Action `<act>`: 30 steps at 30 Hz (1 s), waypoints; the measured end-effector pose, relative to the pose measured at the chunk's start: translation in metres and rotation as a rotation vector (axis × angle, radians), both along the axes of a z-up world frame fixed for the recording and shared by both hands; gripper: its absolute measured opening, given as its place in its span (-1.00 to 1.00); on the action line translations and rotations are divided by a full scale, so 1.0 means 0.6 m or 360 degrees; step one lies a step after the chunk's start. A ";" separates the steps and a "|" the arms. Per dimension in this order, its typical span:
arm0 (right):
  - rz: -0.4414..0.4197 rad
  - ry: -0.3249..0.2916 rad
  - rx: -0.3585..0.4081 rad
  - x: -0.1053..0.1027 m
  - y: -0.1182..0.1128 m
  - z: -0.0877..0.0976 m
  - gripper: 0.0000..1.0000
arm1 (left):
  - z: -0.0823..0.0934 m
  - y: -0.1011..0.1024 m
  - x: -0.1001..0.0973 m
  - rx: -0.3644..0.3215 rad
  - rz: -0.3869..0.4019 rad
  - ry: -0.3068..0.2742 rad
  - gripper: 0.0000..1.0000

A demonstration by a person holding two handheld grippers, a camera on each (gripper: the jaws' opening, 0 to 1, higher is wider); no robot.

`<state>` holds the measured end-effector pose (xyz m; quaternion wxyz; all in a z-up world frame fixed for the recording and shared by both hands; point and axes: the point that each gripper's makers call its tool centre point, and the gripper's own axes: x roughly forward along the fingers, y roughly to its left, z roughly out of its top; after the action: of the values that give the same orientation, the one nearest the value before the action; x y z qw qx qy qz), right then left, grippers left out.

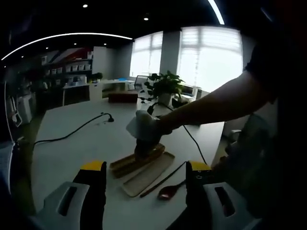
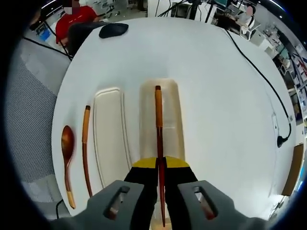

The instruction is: Arrange the utensils inside the cutlery case until each visible utensil rests in its matching compartment.

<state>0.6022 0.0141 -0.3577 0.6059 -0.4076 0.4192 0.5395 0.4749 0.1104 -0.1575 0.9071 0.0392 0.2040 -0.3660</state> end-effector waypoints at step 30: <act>-0.0222 -0.0116 0.0205 0.010 -0.008 0.083 -0.82 | 0.002 -0.003 -0.004 0.0011 -0.0017 -0.0013 0.38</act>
<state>0.6080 0.0096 -0.3079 0.6818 -0.3571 0.3886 0.5066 0.4723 0.1084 -0.1565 0.9058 0.0448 0.2015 -0.3700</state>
